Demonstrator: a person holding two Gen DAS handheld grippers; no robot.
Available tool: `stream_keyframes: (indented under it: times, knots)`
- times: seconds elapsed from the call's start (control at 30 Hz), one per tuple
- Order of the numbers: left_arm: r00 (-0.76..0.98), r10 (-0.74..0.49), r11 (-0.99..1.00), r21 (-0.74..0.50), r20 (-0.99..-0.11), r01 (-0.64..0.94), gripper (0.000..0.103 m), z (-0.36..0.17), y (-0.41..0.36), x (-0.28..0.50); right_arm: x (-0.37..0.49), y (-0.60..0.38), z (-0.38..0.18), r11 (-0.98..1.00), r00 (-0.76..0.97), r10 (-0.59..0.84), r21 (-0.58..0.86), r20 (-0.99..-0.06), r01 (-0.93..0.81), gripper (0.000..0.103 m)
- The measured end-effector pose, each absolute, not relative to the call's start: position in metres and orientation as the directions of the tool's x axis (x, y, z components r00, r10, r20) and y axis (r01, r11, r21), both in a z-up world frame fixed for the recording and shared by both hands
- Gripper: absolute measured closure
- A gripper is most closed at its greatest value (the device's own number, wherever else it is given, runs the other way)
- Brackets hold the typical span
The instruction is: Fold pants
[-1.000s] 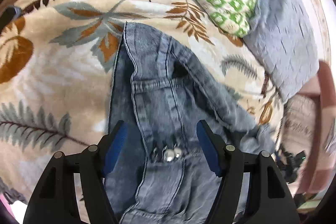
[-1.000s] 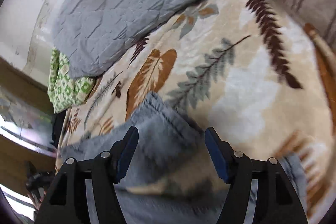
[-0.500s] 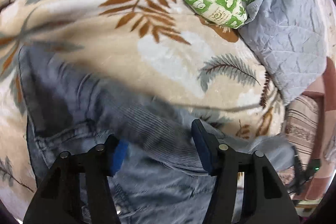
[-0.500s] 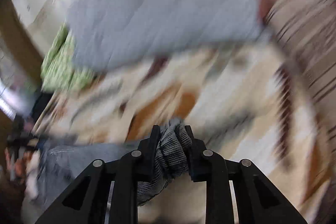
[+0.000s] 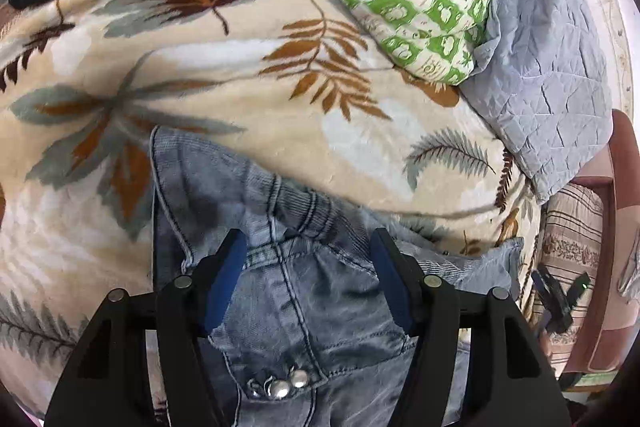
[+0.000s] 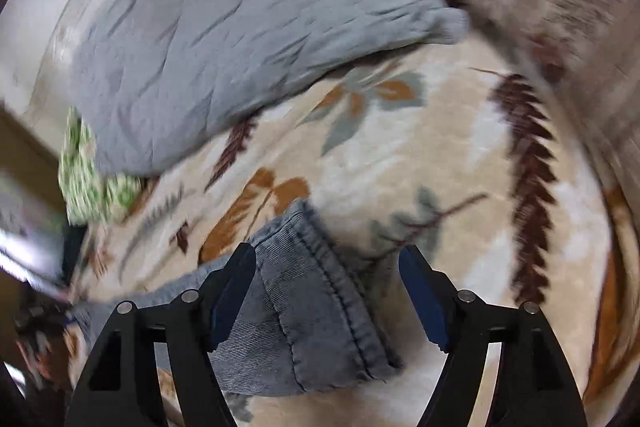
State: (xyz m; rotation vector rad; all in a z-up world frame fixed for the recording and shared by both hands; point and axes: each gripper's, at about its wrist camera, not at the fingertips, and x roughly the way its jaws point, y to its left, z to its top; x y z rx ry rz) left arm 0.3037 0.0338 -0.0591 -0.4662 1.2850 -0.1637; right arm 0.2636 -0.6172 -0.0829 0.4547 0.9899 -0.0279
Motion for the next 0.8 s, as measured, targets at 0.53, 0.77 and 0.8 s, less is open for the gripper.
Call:
stream_keyframes:
  times: [0.53,0.77,0.8]
  knots:
    - [0.330,-0.419,0.844,-0.497,-0.846,-0.204,0.025,-0.064,0.048,0.301,0.306,-0.556,-0.123,0.976,0.470,0.121,0.190,-0.874,0.102,0.027]
    - [0.273,-0.363,0.892,-0.417,-0.891,-0.176,0.073,-0.082,0.003,0.325,0.297,-0.557,-0.104,0.987,0.509,0.091,0.147,-0.856,0.071,0.095]
    - [0.268,-0.372,0.890,-0.423,-0.889,-0.170,0.075,-0.080,-0.001,0.327,0.294,-0.556,-0.093,0.990,0.540,0.077,0.128,-0.838,0.057,0.095]
